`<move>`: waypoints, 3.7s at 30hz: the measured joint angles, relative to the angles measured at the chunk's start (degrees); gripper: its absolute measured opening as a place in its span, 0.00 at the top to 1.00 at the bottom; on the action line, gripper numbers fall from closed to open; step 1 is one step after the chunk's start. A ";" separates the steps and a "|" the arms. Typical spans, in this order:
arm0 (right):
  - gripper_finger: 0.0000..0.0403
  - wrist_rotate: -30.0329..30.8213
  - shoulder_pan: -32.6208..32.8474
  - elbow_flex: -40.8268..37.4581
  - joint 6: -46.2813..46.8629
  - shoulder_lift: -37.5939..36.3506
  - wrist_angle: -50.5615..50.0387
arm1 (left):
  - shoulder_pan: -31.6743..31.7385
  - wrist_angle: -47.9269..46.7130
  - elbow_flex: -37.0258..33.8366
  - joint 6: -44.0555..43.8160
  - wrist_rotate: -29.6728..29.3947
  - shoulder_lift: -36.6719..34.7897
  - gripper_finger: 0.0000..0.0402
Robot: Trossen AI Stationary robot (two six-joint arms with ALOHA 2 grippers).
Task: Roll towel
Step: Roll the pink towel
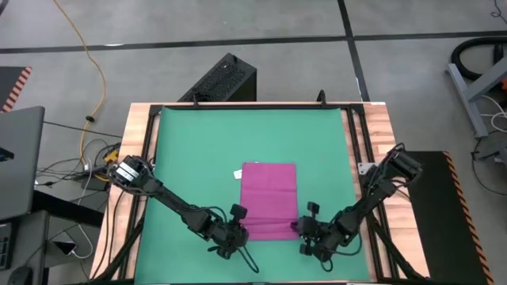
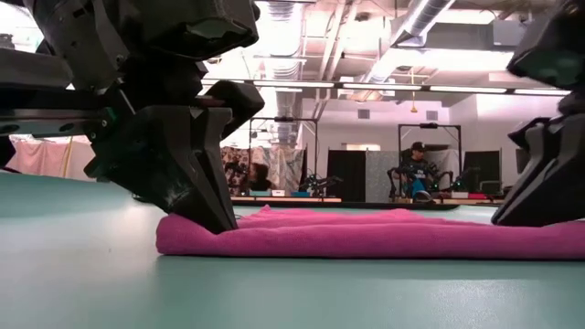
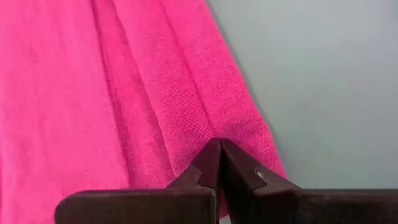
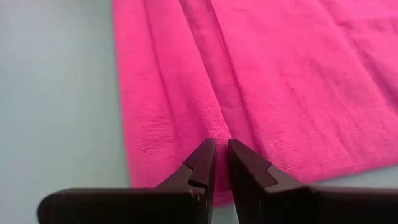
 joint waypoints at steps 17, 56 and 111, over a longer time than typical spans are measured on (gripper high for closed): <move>0.84 -3.58 -2.16 0.02 -0.44 0.02 -1.10 | -1.66 8.63 -3.15 5.14 -7.38 -2.82 1.00; 0.32 5.40 1.86 1.99 -14.86 11.49 13.13 | 0.96 15.12 -12.13 0.16 -6.79 -2.90 1.00; 0.96 -6.07 -2.72 7.04 15.86 -4.22 -9.01 | -1.56 18.46 -9.40 5.17 -14.67 2.67 1.00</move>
